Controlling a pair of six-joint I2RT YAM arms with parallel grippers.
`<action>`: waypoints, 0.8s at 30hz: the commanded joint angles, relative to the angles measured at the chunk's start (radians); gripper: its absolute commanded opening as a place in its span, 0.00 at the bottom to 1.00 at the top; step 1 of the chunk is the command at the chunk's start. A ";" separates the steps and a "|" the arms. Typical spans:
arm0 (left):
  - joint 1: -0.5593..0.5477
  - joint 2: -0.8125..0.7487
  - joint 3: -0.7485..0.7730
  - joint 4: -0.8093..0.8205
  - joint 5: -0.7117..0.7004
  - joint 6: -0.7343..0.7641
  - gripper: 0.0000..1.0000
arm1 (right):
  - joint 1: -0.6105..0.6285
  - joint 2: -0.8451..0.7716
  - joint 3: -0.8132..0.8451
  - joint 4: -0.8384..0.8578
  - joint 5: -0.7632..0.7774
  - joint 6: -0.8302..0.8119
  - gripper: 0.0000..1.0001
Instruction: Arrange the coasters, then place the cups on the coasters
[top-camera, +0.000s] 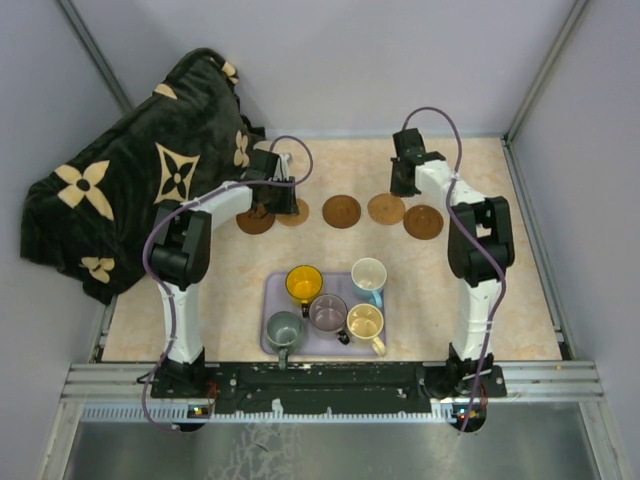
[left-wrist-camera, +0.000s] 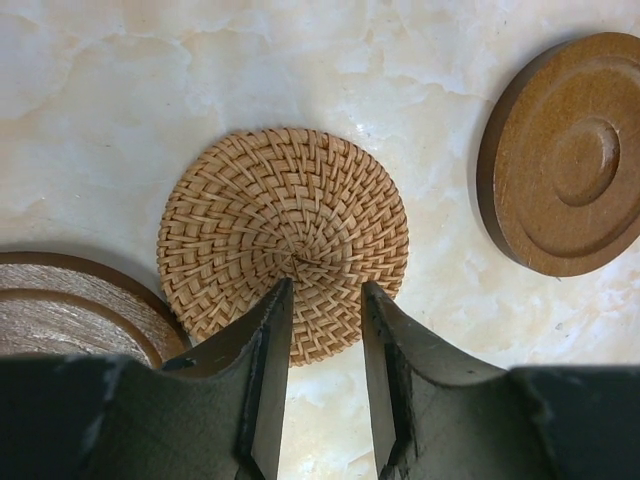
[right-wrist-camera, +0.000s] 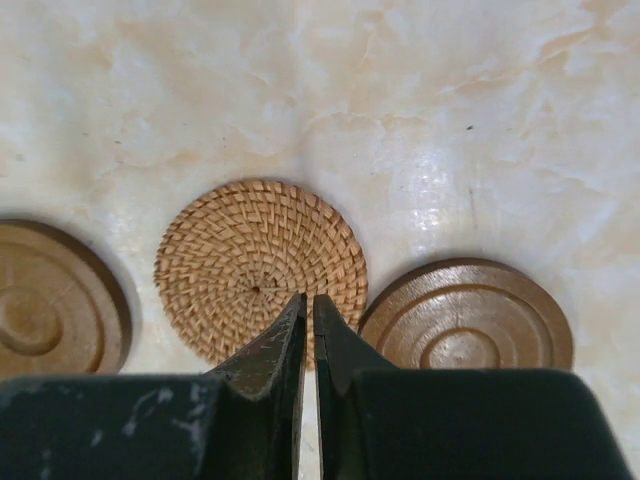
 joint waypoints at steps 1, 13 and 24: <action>0.008 -0.049 0.032 -0.040 -0.019 0.027 0.41 | -0.008 -0.179 -0.023 0.016 0.047 -0.025 0.08; 0.008 -0.212 -0.105 -0.001 -0.005 -0.009 0.63 | -0.010 -0.383 -0.408 0.111 -0.035 0.024 0.07; 0.001 -0.158 -0.131 0.002 -0.026 -0.021 0.62 | -0.008 -0.413 -0.559 0.187 -0.099 0.052 0.06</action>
